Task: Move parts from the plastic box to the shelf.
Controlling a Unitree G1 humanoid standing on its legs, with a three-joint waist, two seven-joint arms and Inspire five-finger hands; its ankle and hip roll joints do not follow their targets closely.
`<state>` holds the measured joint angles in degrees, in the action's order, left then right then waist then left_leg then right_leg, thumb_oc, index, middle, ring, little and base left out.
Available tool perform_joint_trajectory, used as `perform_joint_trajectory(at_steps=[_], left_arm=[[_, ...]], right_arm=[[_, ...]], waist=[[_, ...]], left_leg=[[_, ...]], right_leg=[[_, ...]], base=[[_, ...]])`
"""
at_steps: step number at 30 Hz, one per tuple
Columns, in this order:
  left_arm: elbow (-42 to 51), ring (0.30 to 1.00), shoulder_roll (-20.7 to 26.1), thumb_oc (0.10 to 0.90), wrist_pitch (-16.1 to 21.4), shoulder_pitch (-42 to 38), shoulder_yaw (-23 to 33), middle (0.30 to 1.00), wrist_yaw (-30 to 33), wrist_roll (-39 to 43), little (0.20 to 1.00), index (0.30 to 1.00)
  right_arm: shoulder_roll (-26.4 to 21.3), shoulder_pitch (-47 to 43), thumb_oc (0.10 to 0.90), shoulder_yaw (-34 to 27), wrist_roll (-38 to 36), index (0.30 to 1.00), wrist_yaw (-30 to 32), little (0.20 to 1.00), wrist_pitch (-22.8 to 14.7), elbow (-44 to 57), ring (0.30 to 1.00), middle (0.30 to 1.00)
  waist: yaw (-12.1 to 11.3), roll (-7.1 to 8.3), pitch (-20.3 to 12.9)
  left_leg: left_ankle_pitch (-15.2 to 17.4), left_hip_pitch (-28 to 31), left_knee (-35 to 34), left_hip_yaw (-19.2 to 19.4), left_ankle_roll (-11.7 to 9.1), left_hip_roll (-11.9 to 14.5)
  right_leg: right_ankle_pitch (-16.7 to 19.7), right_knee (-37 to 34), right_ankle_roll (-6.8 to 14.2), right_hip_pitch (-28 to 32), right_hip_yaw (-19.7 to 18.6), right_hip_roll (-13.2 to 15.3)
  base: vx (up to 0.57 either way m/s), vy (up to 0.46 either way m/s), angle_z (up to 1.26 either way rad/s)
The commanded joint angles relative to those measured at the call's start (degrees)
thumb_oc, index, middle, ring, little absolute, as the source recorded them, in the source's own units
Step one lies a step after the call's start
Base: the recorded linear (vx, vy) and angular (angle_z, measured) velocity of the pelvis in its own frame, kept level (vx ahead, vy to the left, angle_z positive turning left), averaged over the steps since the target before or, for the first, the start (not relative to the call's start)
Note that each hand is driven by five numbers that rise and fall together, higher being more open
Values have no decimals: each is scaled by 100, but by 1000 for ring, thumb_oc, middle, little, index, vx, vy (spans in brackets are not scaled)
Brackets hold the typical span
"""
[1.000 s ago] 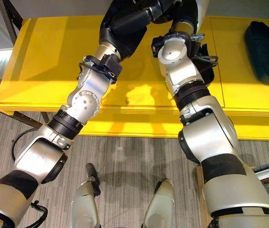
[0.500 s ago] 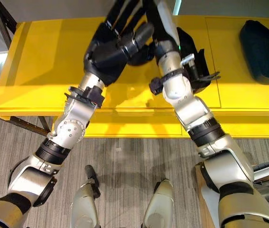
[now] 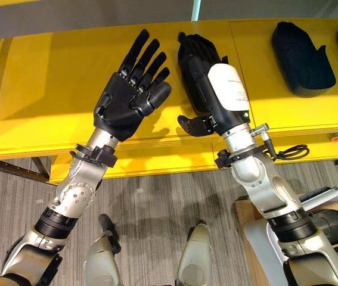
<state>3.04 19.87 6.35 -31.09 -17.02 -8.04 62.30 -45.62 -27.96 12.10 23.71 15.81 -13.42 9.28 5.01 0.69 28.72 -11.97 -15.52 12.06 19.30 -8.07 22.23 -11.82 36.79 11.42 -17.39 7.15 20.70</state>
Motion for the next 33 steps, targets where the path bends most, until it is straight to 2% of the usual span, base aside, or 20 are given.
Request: perform_joint_trajectory(at_steps=[1,3,4,6,7,10,12,14,17,21,23,27,31,33], left_arm=[[609,1000,-173,900,470,156,82,1000,-606,40,1000,1000],[678,1000,-210,900,649,351,75,1000,-699,113,1000,1000],[737,1000,-205,900,695,471,101,1000,-717,148,1000,1000],[753,1000,-181,900,714,519,110,1000,-733,165,1000,1000],[784,1000,-102,900,860,663,137,1000,-736,208,1000,1000],[803,1000,-40,900,1288,881,250,1000,-542,58,1000,1000],[809,1000,-14,900,1463,987,339,1000,-363,-148,1000,1000],[800,1000,42,900,1801,1215,598,1000,-401,-51,1000,1000],[764,1000,93,900,1860,1497,902,1000,-307,-63,1000,1000],[756,1000,165,900,1719,1769,1189,1000,-821,144,1000,1000],[800,1000,184,900,1725,1853,1220,1000,-1024,146,1000,1000],[848,1000,210,900,1799,1890,1227,1000,-946,167,1000,1000],[857,1000,228,900,1773,1871,1206,1000,-924,166,1000,1000],[858,1000,226,900,1747,1844,1173,1000,-936,87,1000,1000]], right_arm=[[91,-268,900,-315,612,1000,754,1000,-915,570,1000,1000],[-31,27,900,-388,727,1000,567,1000,-876,713,1000,1000],[-123,185,900,-393,748,1000,504,1000,-720,708,1000,1000],[-159,237,900,-388,728,1000,538,1000,-693,683,1000,1000],[-276,416,900,-428,587,1000,571,1000,-630,588,1000,1000],[-406,716,900,-559,488,1000,561,1000,-754,486,1000,1000],[-459,859,900,-636,610,1000,580,1000,-781,495,1000,1000],[-594,1120,900,-770,864,1000,623,1000,-809,469,1000,1000],[-685,1263,900,-846,634,1000,511,1000,-693,375,1000,1000],[-769,1470,900,-1035,488,1000,385,1000,-616,374,1000,1000],[-759,1555,900,-1096,538,1000,361,1000,-491,361,1000,1000],[-772,1703,900,-1131,468,1000,198,1000,-351,255,1000,1000],[-791,1947,900,-1220,278,1000,-45,1000,-384,113,1000,1000],[-815,1929,900,-1152,897,1000,168,1000,-422,50,1000,1000]], waist=[[86,74,-868],[104,71,-863],[110,77,-853],[104,67,-857],[128,89,-814],[121,109,-768],[101,120,-759],[34,143,-741],[-62,171,-757],[-156,210,-764],[-179,220,-781],[-144,269,-762],[-132,340,-739],[-138,386,-723]], left_leg=[[1180,598,567,12,-229,500],[1204,616,567,32,-229,511],[1205,624,561,44,-232,514],[1175,622,532,66,-224,531],[1196,637,540,89,-227,536],[1206,613,552,98,-220,540],[1212,599,558,81,-219,540],[1222,581,560,29,-212,528],[1215,571,540,-34,-218,516],[1191,537,523,-104,-239,529],[1158,531,472,-105,-240,541],[1193,581,501,-69,-244,563],[1203,519,541,-101,-268,577],[1190,494,537,-116,-279,601]], right_leg=[[148,-380,-338,-59,-68,-375],[160,-414,-335,-55,-85,-399],[185,-455,-324,-46,-96,-392],[227,-491,-330,-61,-105,-410],[205,-466,-302,-75,-137,-391],[193,-452,-306,-101,-150,-400],[185,-444,-311,-105,-138,-400],[172,-445,-321,-86,-106,-404],[176,-500,-324,-41,-63,-398],[212,-572,-321,0,-14,-390],[277,-659,-317,5,-16,-415],[297,-717,-284,54,-84,-391],[301,-747,-284,65,-78,-417],[315,-773,-287,66,-67,-443]], base=[[31,8,-7],[15,5,-10],[-7,2,-9],[-9,0,-2],[-32,4,-1],[-51,-5,-3],[-42,-35,-4],[-34,-50,-2],[-14,-60,0],[-19,-61,2],[-40,-45,6],[-3,-11,3],[-34,-44,-2],[-51,-75,-3]])
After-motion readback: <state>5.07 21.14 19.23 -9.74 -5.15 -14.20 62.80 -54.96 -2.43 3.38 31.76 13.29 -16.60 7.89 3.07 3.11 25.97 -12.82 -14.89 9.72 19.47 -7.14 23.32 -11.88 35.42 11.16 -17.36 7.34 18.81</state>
